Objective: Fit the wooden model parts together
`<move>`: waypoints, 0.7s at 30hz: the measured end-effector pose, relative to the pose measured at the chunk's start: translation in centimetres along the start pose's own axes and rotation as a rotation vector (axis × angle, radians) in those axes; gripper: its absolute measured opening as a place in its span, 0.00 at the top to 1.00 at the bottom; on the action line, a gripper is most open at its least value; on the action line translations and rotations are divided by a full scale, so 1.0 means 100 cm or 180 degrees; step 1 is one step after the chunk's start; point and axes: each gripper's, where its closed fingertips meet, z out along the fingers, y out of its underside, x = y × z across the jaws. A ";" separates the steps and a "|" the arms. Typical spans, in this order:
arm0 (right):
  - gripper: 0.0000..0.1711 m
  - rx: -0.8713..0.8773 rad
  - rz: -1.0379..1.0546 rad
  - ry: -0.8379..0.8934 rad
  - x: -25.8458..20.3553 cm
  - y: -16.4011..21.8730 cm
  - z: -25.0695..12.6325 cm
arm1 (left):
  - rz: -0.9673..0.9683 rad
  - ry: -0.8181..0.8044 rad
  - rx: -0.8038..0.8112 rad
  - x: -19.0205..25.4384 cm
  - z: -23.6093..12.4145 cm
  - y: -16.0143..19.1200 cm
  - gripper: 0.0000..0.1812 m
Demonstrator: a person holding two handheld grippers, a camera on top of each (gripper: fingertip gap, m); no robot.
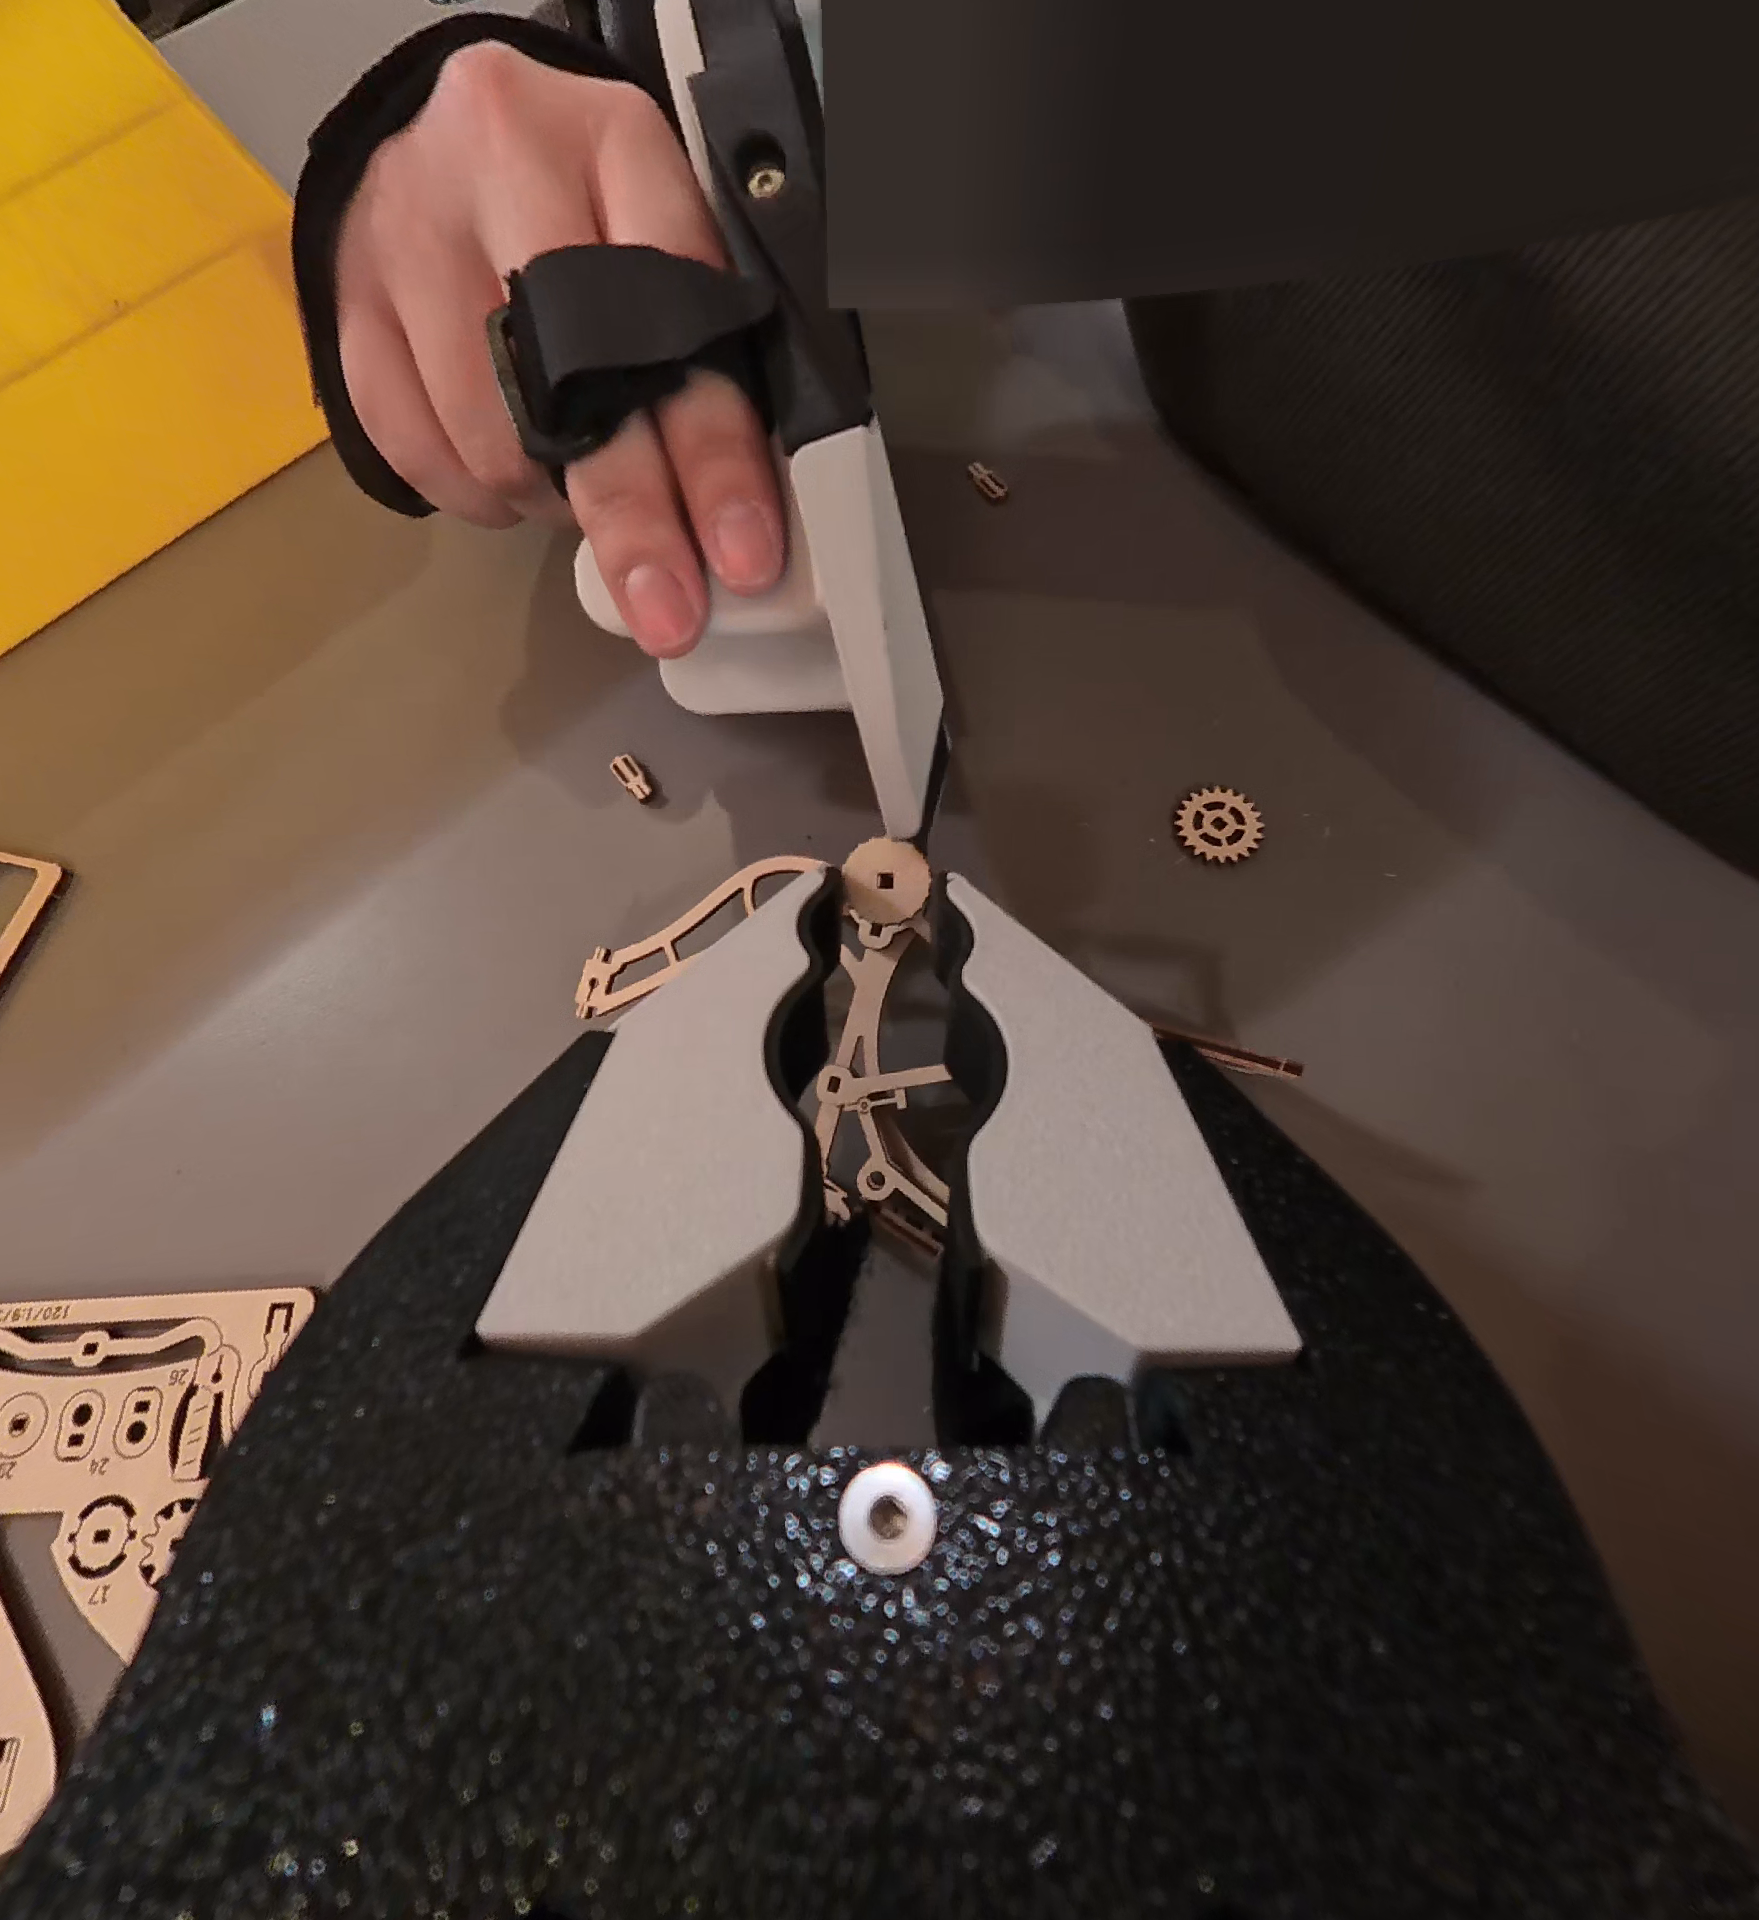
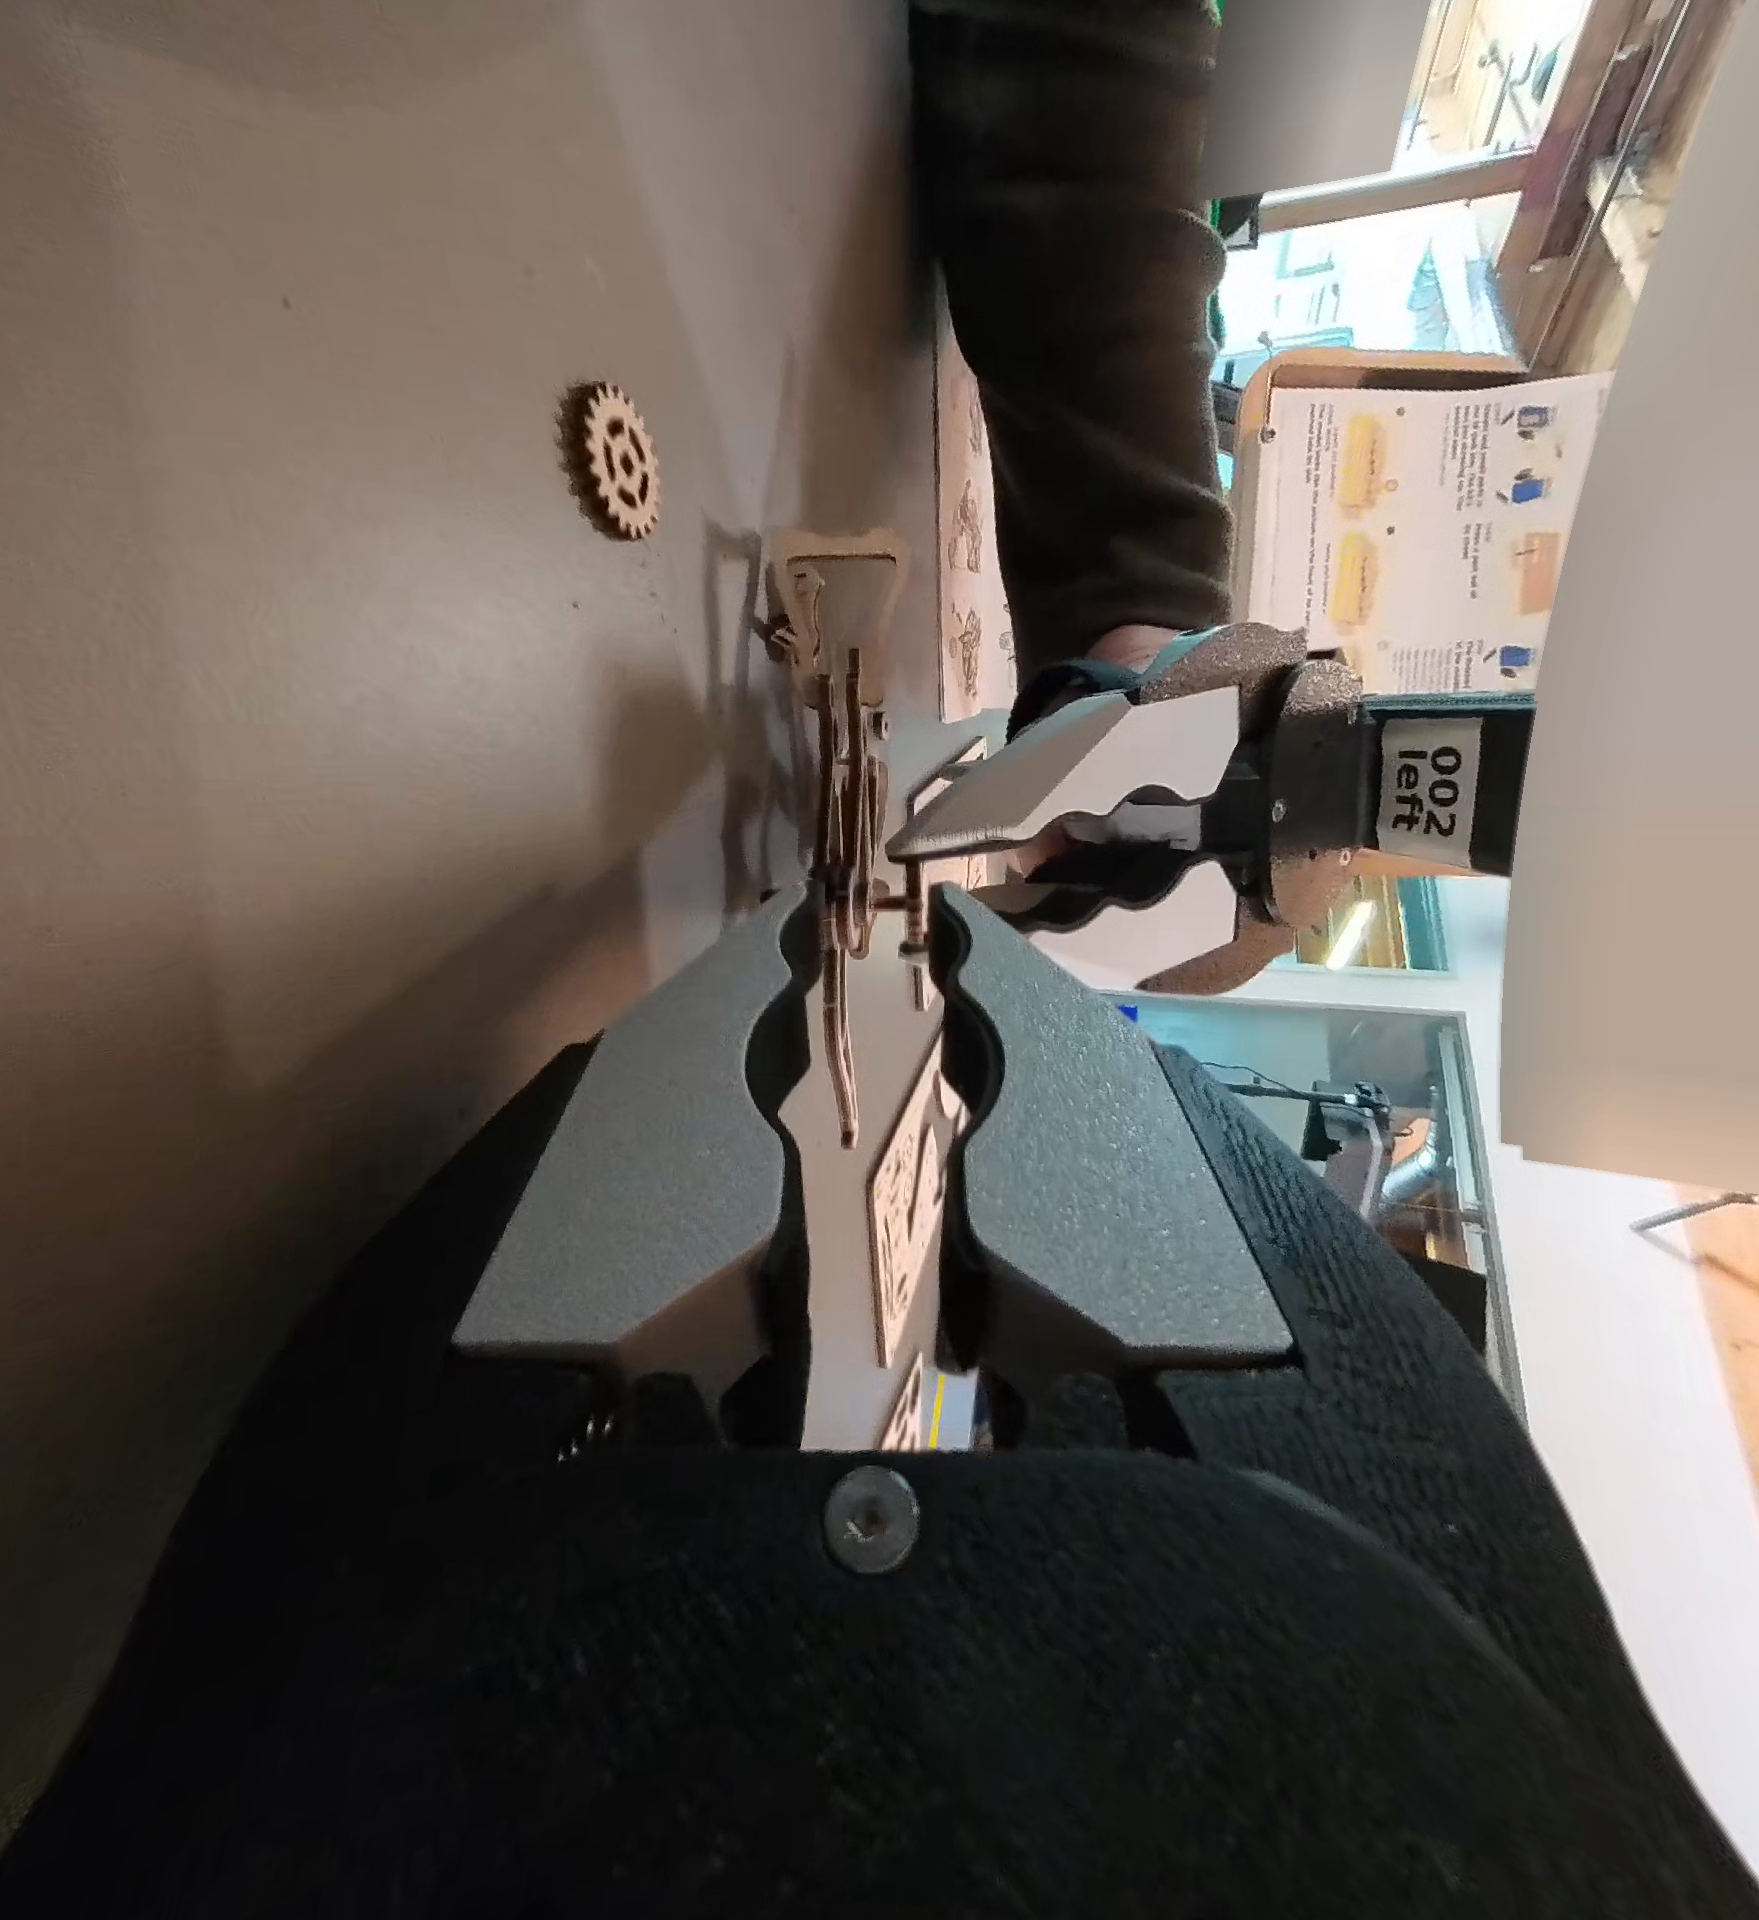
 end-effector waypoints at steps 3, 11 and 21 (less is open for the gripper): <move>0.85 -0.0013 -0.0055 0.0093 0.004 0.001 0.000 | -0.0024 -0.0026 -0.0008 -0.001 0.000 0.001 0.92; 0.80 -0.0062 -0.0193 -0.0171 -0.009 0.005 0.000 | -0.0041 0.0006 0.0010 0.000 0.000 0.000 0.92; 0.87 -0.0089 -0.0276 0.0017 -0.004 0.007 0.004 | -0.0037 -0.0015 0.0021 -0.001 -0.001 0.001 0.92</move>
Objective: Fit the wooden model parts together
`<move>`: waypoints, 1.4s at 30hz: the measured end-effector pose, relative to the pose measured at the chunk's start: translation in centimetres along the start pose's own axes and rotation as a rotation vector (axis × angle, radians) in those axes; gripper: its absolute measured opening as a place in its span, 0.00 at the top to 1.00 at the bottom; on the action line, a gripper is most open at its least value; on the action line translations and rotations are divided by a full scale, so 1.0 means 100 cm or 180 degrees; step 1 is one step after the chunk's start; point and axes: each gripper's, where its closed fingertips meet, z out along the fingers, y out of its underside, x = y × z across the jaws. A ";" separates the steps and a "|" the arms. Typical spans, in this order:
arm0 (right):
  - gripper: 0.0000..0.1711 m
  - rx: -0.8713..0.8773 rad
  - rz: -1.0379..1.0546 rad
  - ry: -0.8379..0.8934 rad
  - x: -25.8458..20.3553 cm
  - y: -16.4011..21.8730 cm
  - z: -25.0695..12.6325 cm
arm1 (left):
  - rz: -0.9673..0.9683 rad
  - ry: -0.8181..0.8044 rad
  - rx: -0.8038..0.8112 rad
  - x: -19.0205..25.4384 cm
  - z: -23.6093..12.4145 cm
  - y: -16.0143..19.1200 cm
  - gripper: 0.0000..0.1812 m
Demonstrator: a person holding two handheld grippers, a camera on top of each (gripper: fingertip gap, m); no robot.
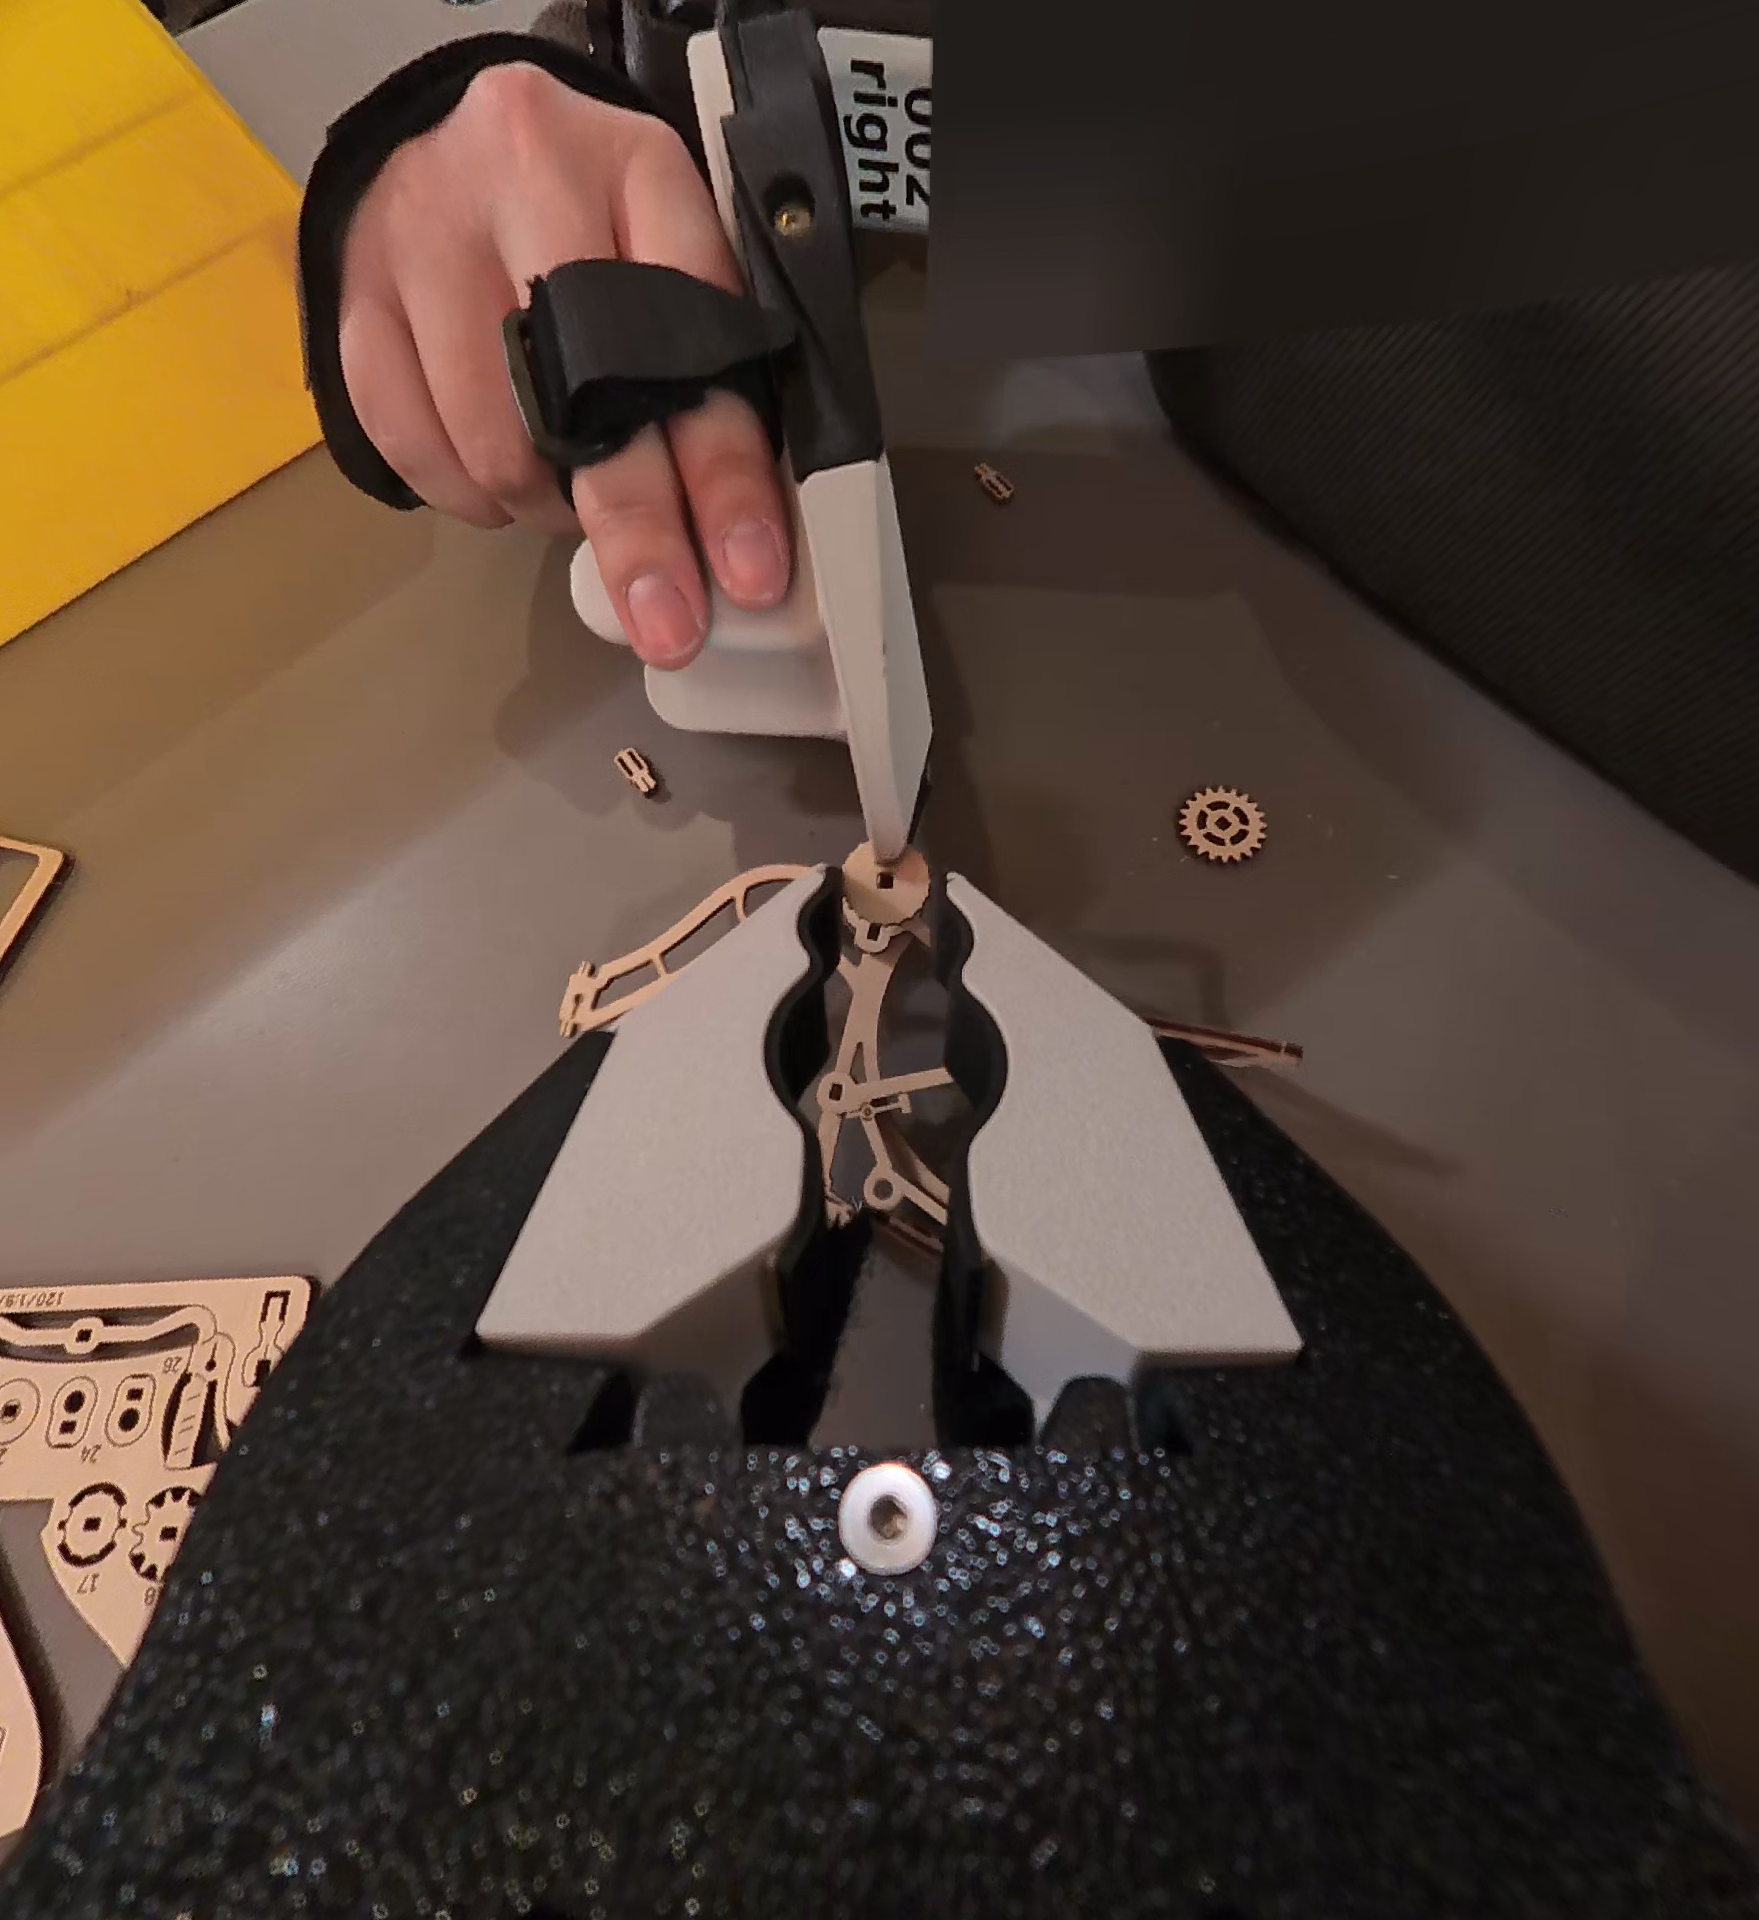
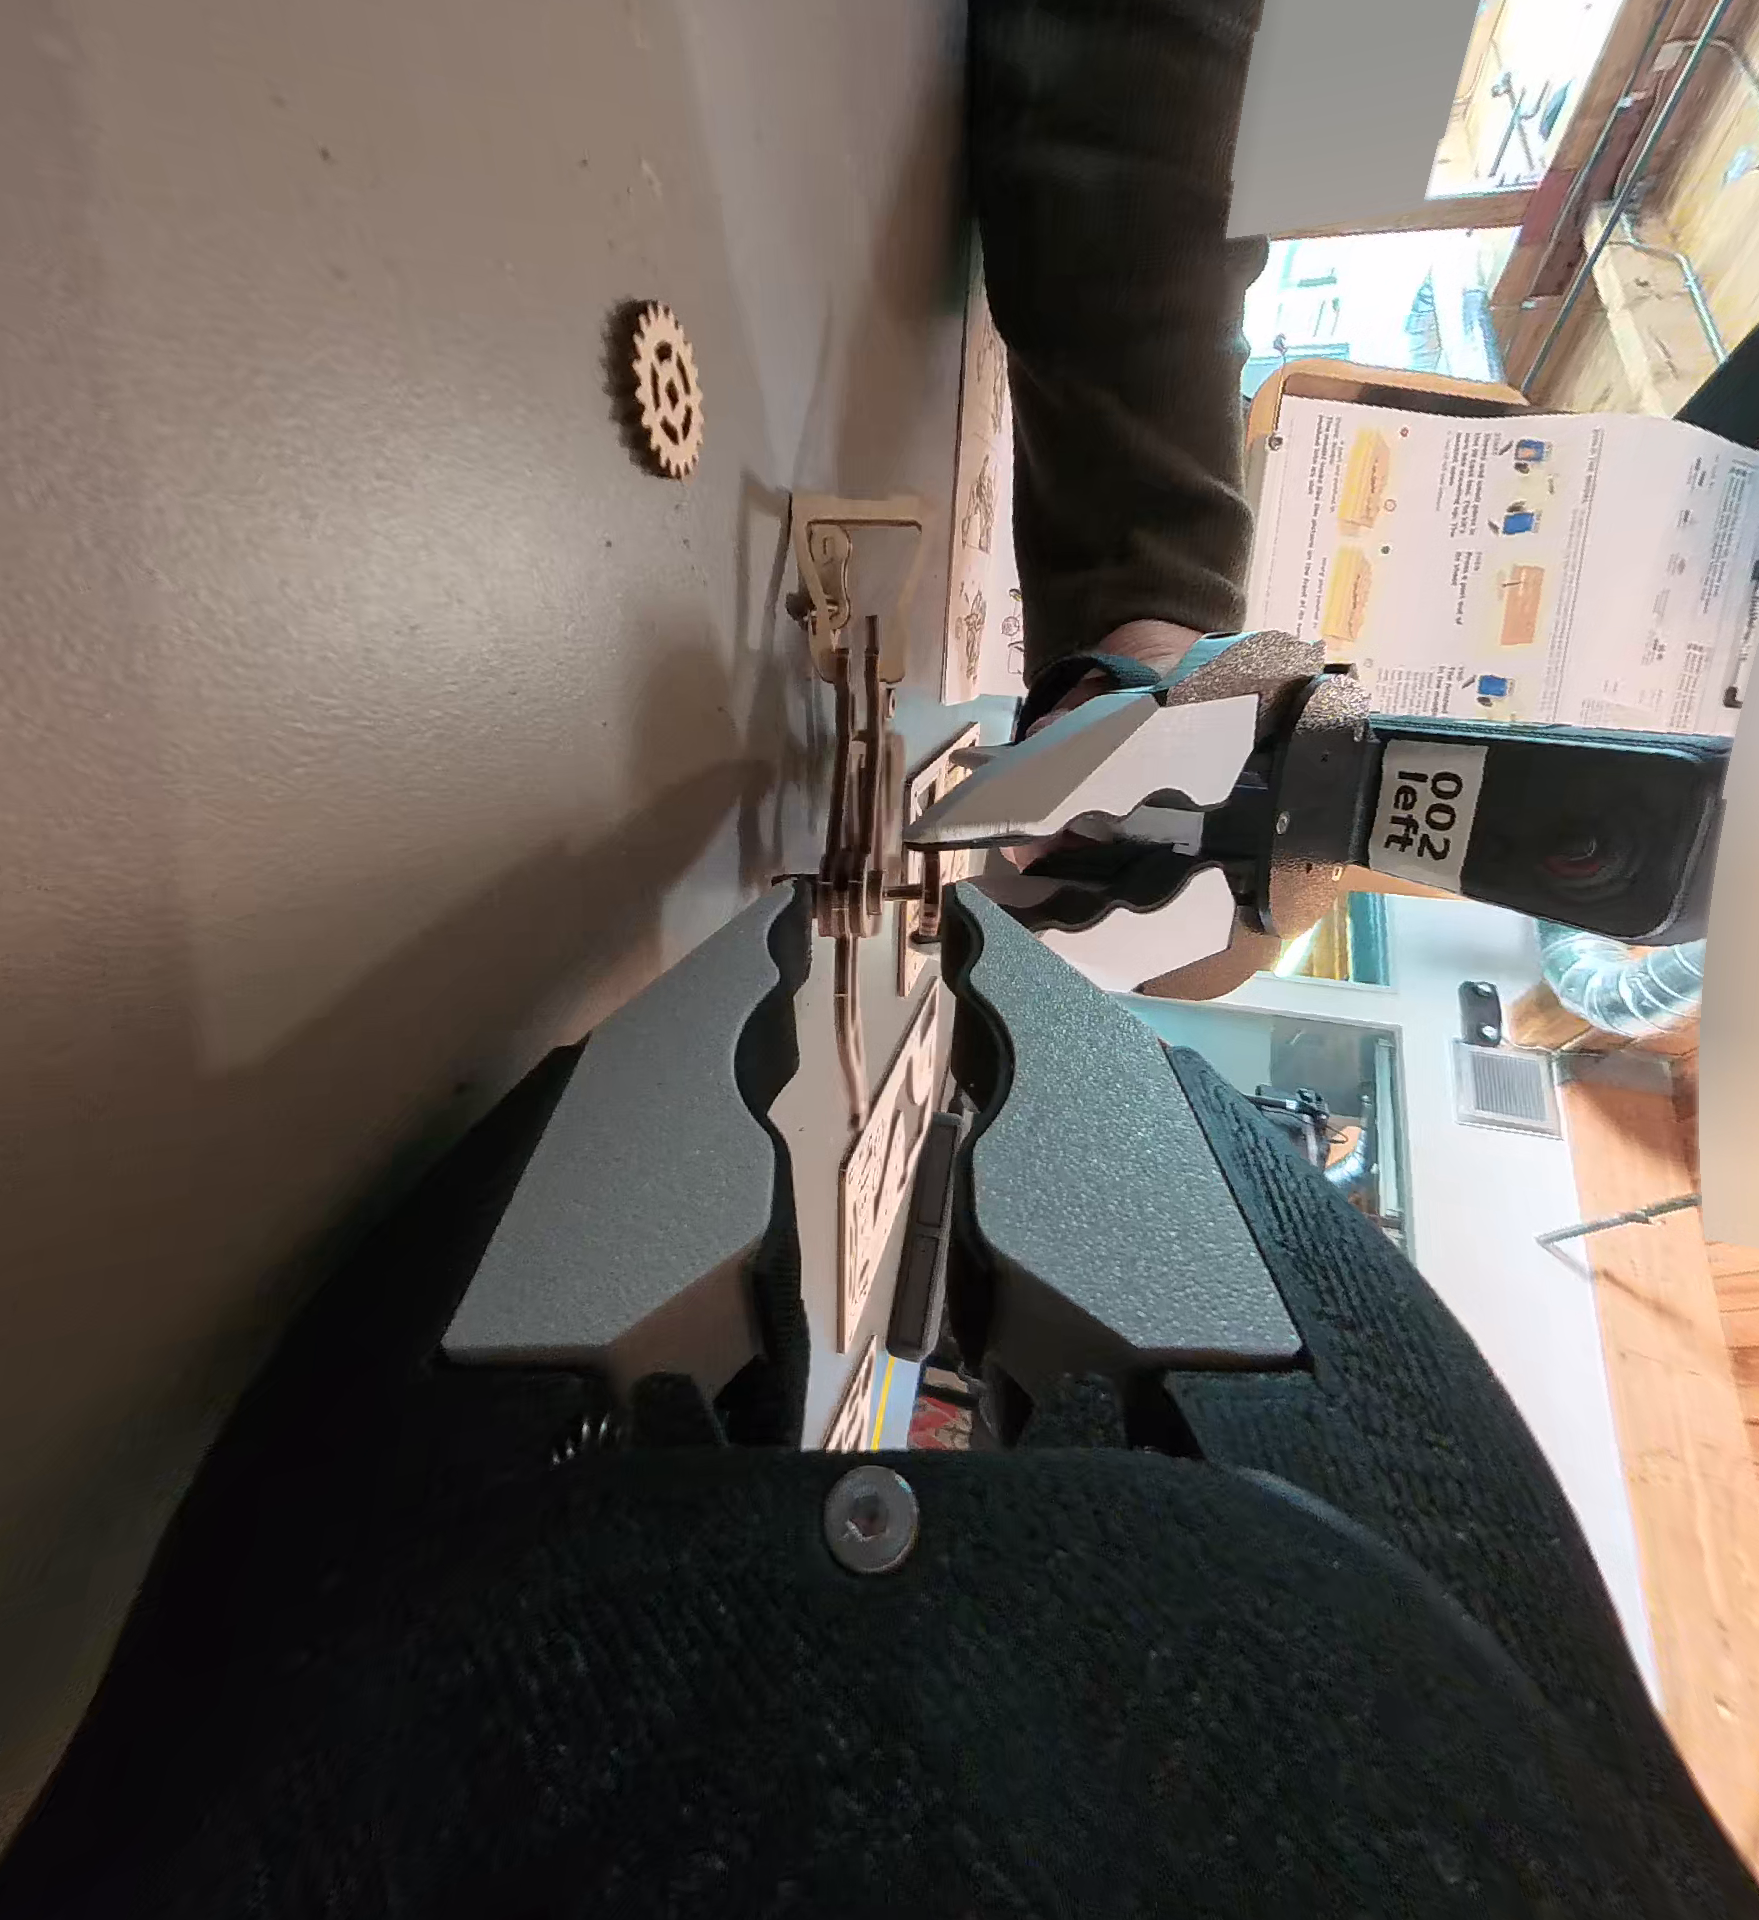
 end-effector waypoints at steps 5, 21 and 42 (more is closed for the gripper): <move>0.84 -0.0041 -0.0090 0.0065 0.002 0.003 0.001 | 0.0012 -0.0004 -0.0008 0.000 0.001 0.000 0.92; 0.88 -0.0071 -0.0073 0.0067 0.001 0.003 0.003 | 0.0070 -0.0062 -0.0088 -0.001 -0.002 0.002 0.92; 0.93 -0.0158 0.0071 0.0095 0.005 0.007 0.005 | 0.0044 -0.0183 -0.0065 -0.004 -0.004 0.005 0.92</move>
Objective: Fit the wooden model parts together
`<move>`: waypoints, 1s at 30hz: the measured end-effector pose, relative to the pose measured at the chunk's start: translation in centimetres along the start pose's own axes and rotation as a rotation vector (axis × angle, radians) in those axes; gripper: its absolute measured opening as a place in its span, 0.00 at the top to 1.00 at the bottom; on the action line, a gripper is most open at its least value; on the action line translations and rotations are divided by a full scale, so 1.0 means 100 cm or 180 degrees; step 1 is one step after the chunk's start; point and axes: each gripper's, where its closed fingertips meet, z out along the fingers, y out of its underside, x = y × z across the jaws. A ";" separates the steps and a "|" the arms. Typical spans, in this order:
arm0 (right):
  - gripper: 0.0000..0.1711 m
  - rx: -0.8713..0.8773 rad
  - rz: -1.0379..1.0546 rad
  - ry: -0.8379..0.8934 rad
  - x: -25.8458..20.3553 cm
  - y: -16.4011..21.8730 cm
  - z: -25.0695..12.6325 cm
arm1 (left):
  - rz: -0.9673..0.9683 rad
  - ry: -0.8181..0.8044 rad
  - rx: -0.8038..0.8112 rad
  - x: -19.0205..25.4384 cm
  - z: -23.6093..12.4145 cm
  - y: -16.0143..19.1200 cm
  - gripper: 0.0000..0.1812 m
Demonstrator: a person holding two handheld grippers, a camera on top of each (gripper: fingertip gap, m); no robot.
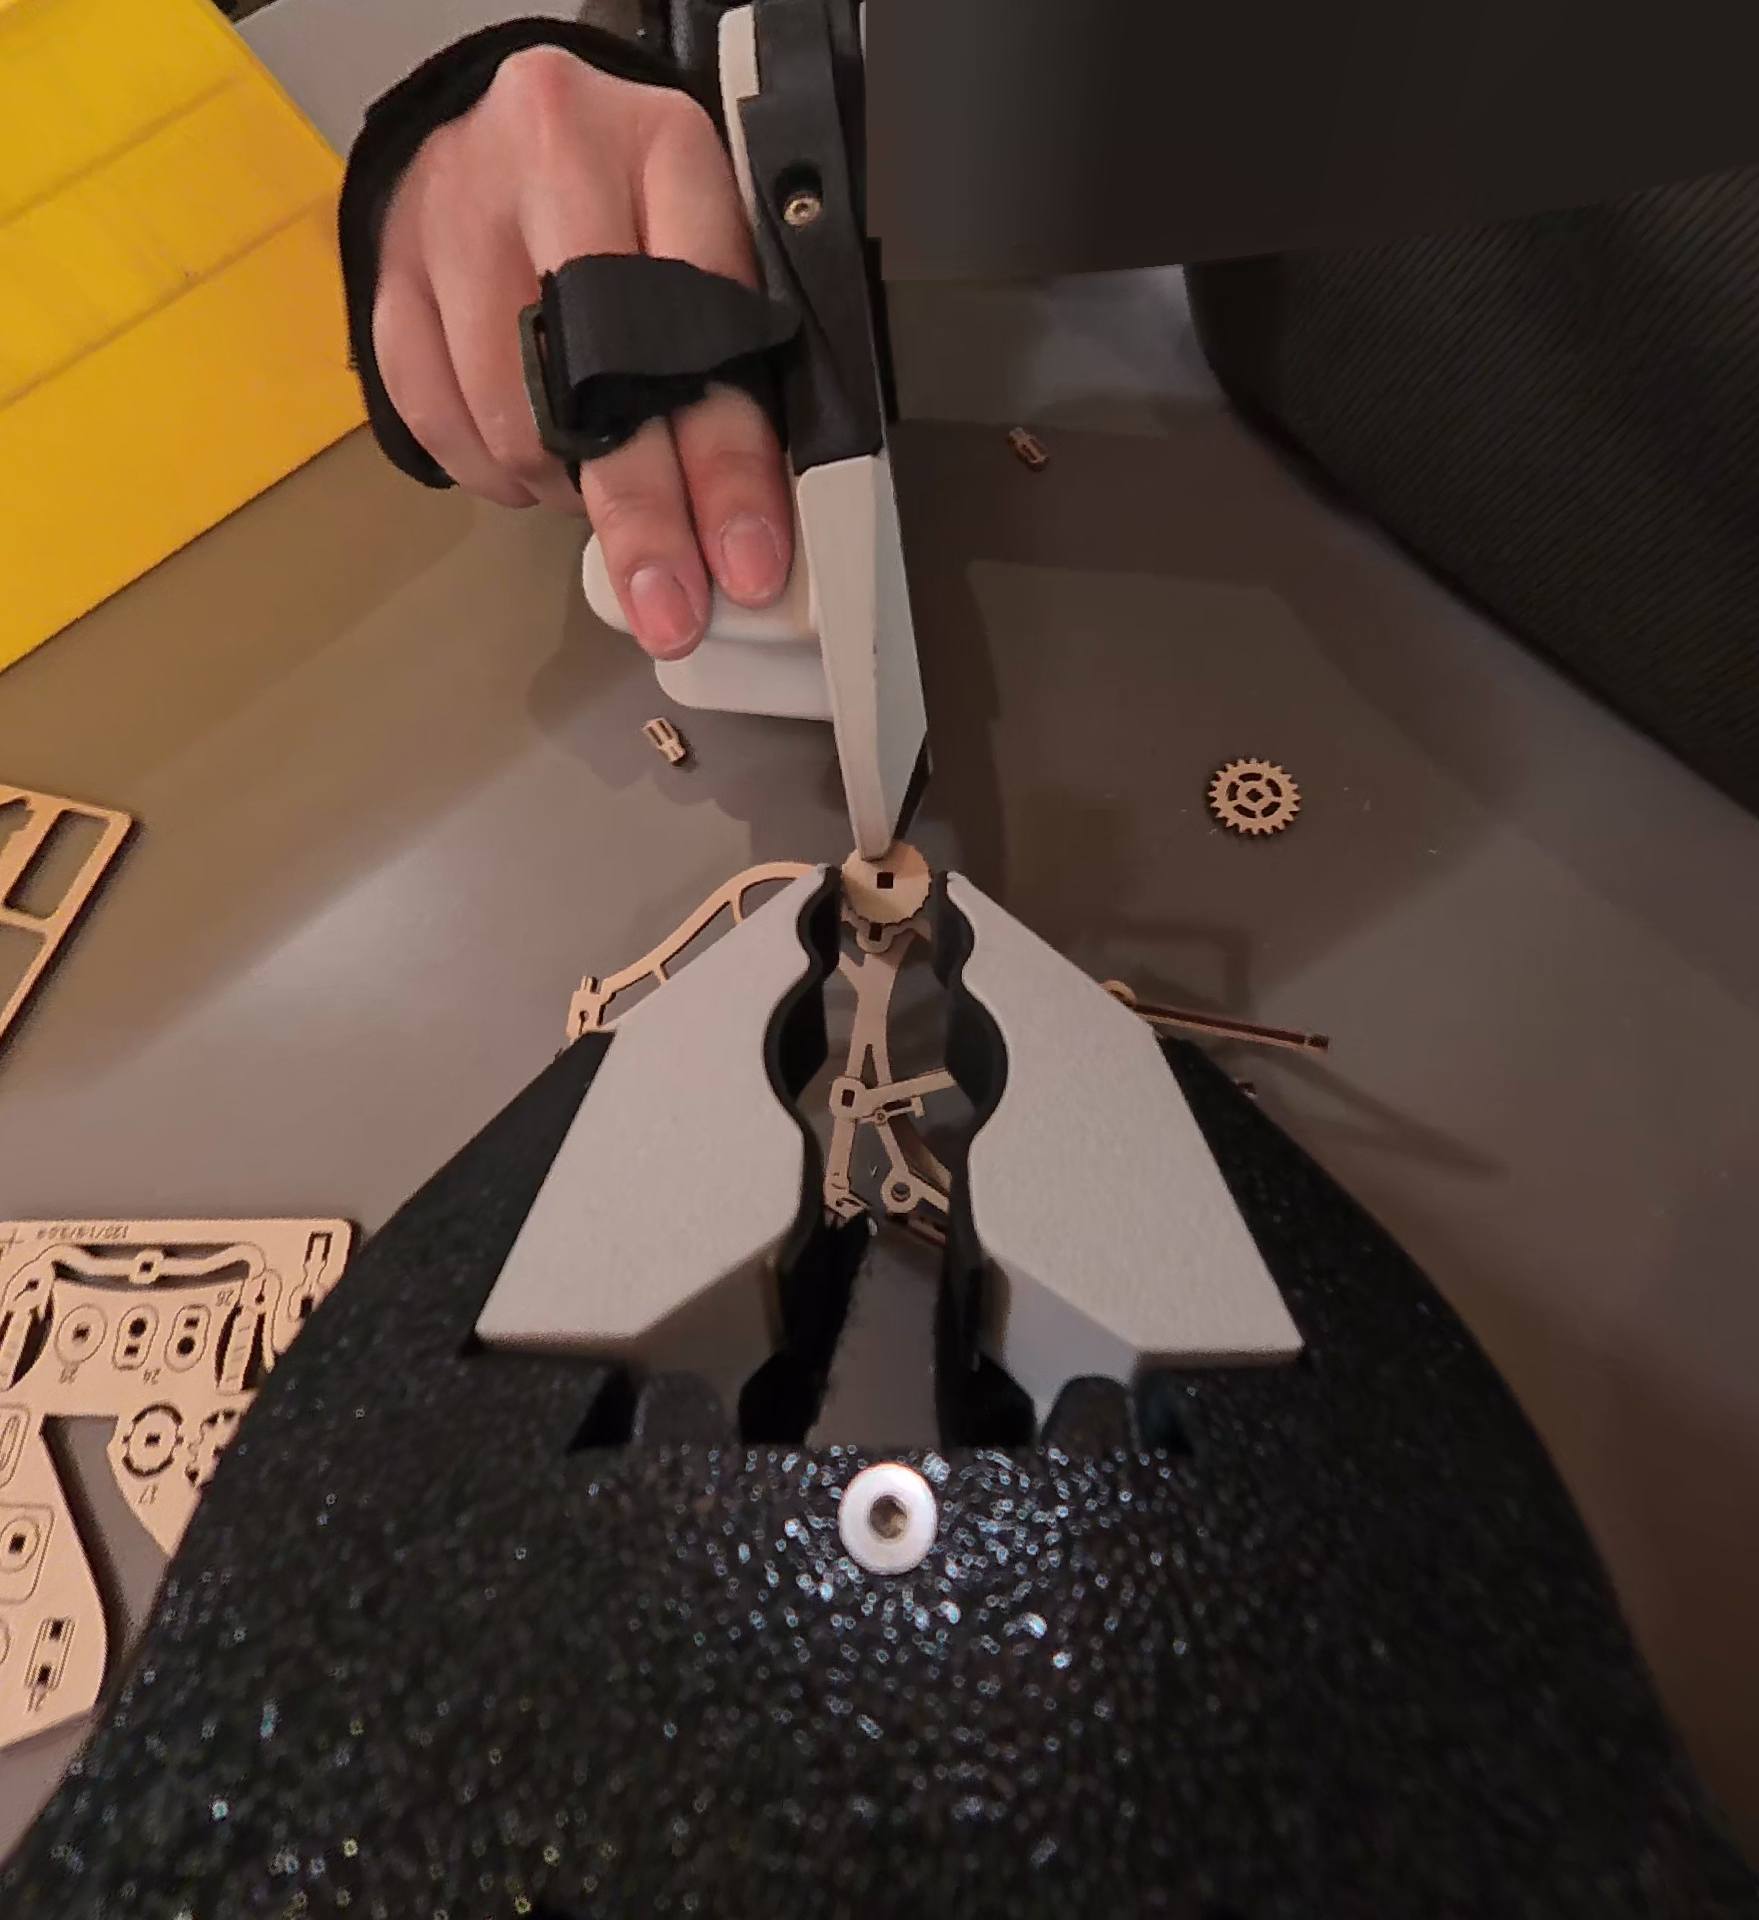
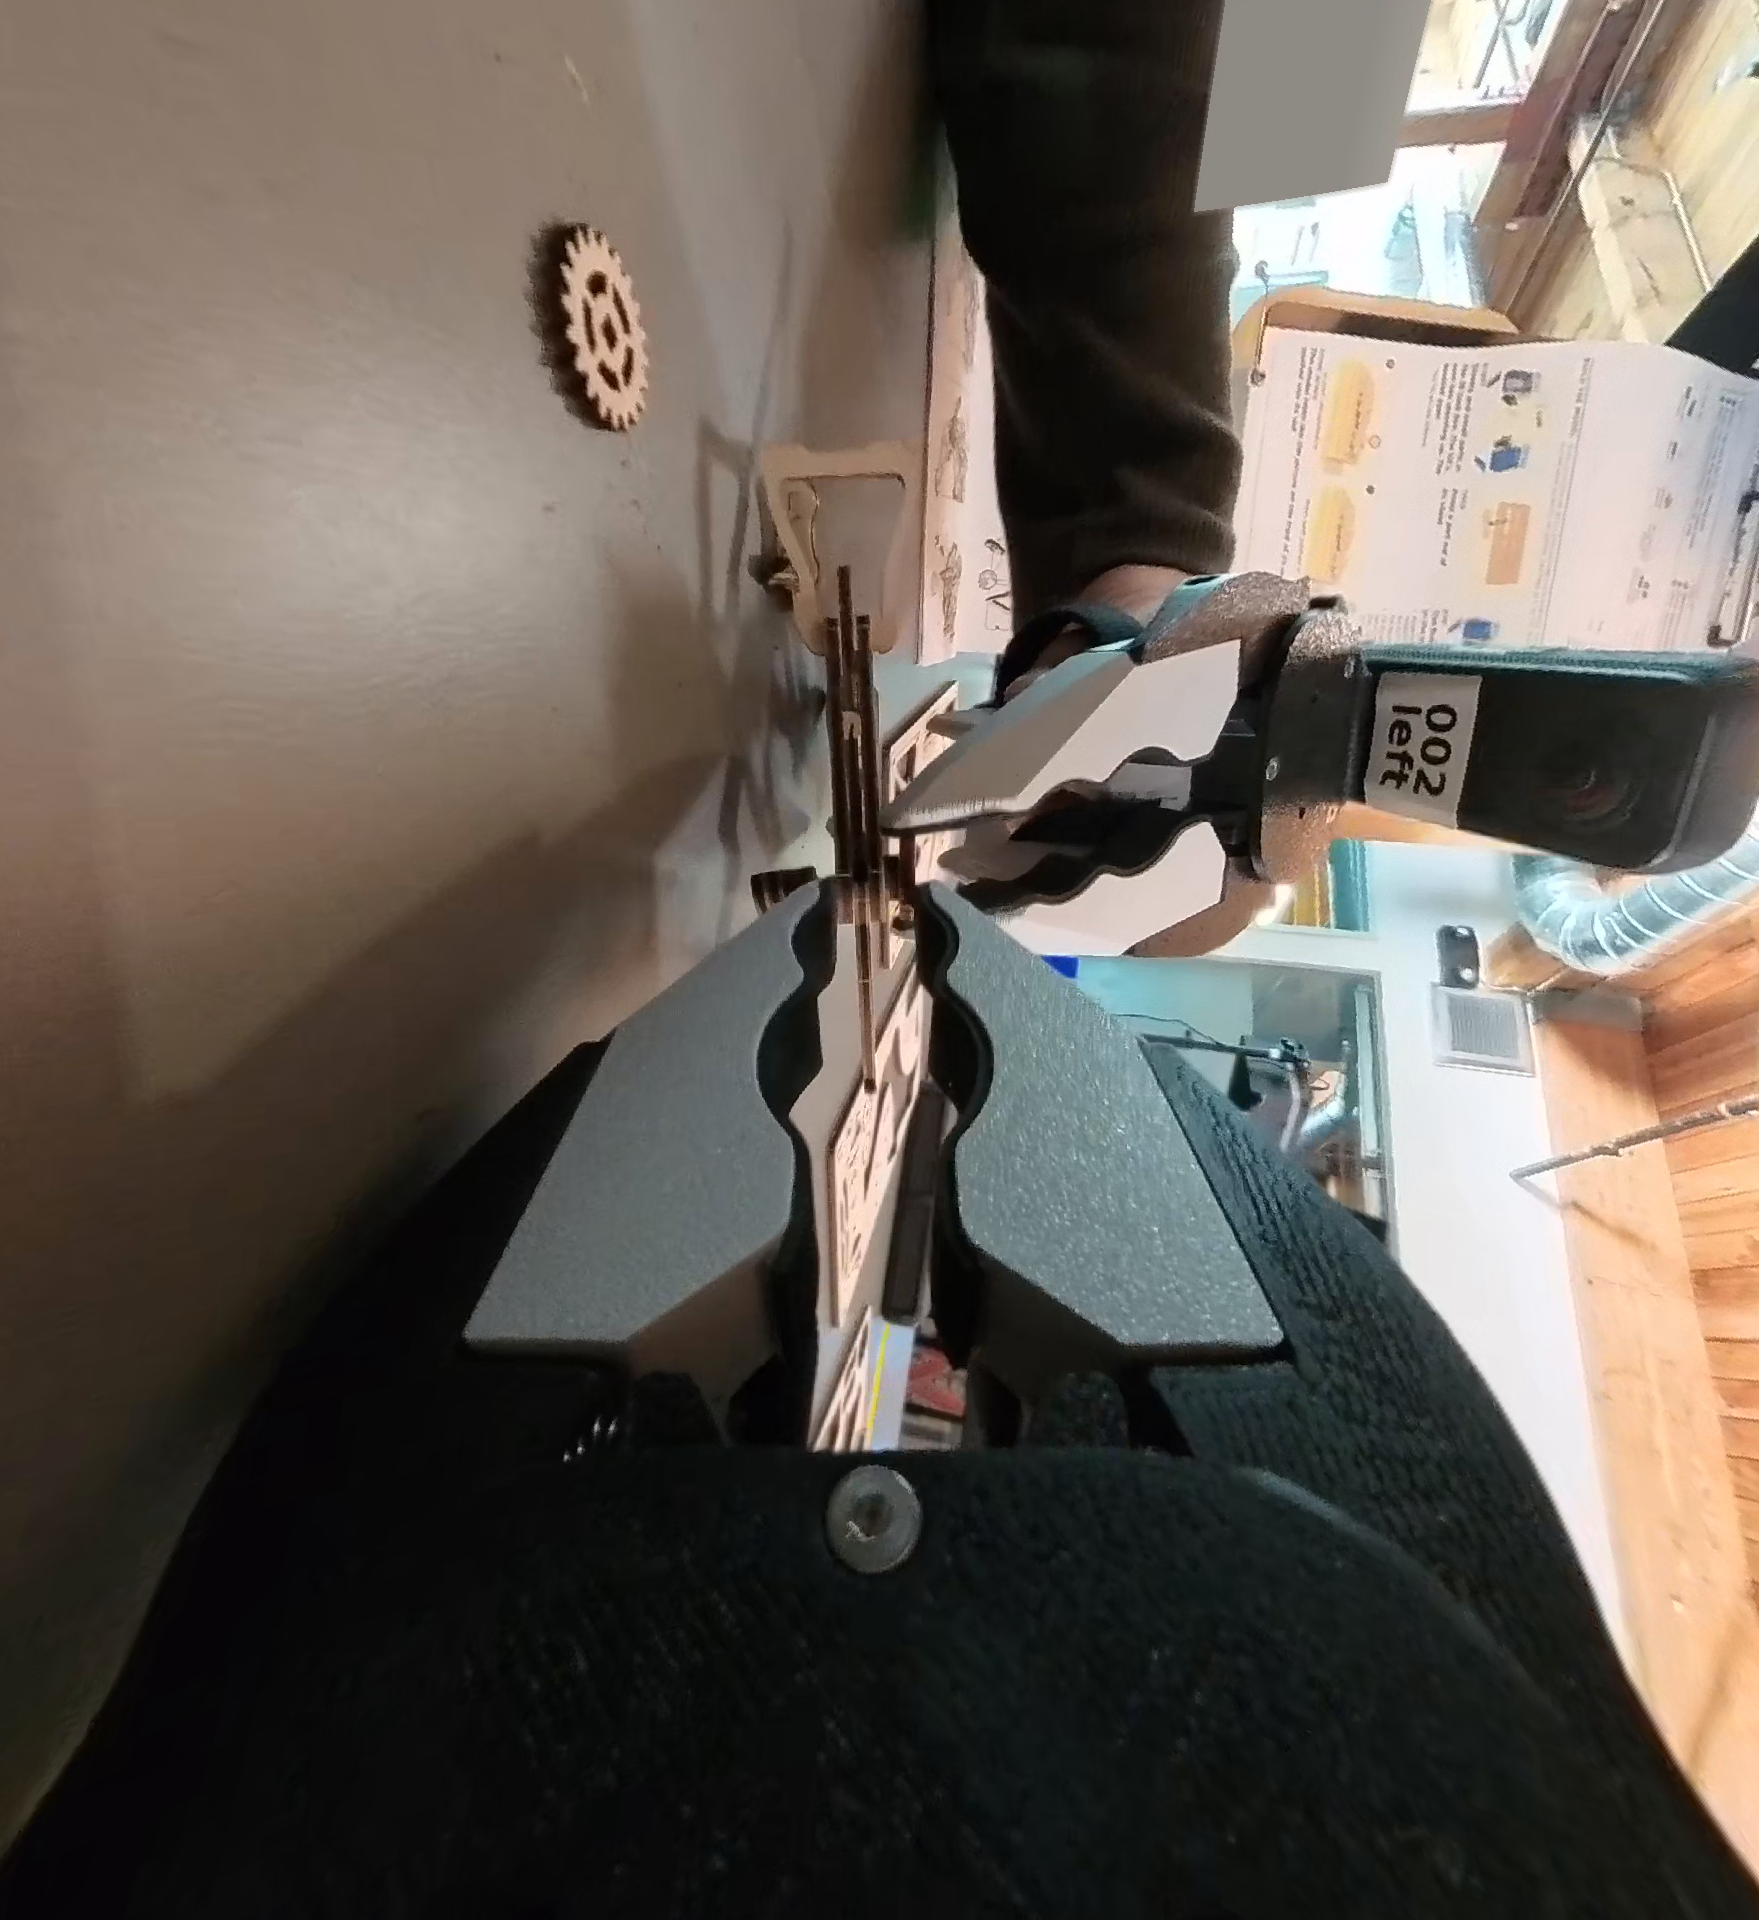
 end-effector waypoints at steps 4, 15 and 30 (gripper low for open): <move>0.92 -0.0050 0.0129 0.0013 0.002 0.003 0.001 | -0.0051 -0.0256 -0.0057 -0.004 -0.002 0.004 0.92; 0.93 -0.0117 0.0828 -0.0055 0.009 0.012 0.004 | 0.0043 -0.1327 0.0008 -0.005 -0.031 -0.002 0.74; 0.93 -0.0217 0.1177 -0.0139 0.011 0.019 0.006 | 0.0368 -0.2052 -0.0651 -0.008 -0.033 -0.003 0.74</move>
